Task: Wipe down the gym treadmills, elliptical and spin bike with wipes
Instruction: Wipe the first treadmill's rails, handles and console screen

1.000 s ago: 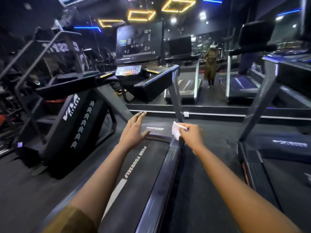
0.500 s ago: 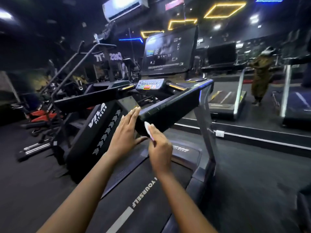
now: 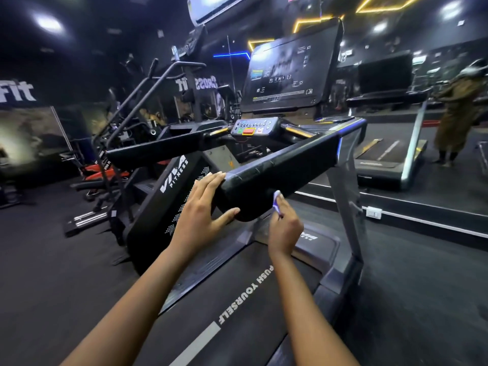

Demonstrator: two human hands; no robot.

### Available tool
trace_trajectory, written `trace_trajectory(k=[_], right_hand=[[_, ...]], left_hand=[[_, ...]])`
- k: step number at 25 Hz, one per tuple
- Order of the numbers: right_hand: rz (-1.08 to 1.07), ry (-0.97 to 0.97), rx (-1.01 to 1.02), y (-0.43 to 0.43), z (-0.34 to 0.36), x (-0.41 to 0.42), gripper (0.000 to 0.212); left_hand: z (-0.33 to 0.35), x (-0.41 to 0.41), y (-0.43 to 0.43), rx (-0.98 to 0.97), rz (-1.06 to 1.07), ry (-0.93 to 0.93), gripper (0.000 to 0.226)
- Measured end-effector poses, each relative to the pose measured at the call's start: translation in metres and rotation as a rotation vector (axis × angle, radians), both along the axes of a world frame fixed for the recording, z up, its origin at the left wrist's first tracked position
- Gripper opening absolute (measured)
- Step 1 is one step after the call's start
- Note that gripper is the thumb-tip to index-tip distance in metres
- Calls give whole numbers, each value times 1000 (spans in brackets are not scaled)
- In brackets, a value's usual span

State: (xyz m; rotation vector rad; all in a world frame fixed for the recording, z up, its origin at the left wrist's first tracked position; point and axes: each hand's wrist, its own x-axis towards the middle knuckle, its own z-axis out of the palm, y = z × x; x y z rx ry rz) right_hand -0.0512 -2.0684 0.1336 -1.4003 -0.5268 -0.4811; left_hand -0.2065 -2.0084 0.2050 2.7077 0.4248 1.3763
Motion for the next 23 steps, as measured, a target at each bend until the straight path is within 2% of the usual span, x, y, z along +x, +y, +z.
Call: trace_trajectory(k=[2, 3, 6, 8, 10, 12, 15, 17, 18, 21, 23], right_hand=[[7, 100, 21, -6, 8, 14, 41], [16, 56, 44, -9, 12, 11, 42], [95, -319, 77, -12, 27, -32, 42], [104, -596, 21, -5, 33, -55, 35], [67, -768, -64, 1, 35, -48, 33], [29, -779, -134, 4, 36, -19, 36], [-48, -630, -211, 6, 48, 32, 43], [-43, -576, -208, 2, 61, 43, 40], [-22, -613, -184, 1, 64, 37, 37], [88, -904, -150, -2, 50, -1, 34], [95, -970, -145, 0, 46, 1, 33]], left_hand=[[1, 1, -3, -11, 7, -19, 70], [1, 2, -3, -10, 5, -30, 68], [0, 5, -1, 2, -3, -54, 63], [0, 7, 0, -21, -1, -67, 61], [-2, 8, 0, -44, 8, -64, 60], [-3, 8, 0, -19, 35, -60, 61], [-3, 7, -5, -13, 56, -56, 61], [0, 6, -8, -19, 69, -52, 61], [3, 4, -8, -28, 71, -45, 60], [18, 4, -9, -60, 73, 3, 63], [36, 9, -8, -49, 68, 67, 69]])
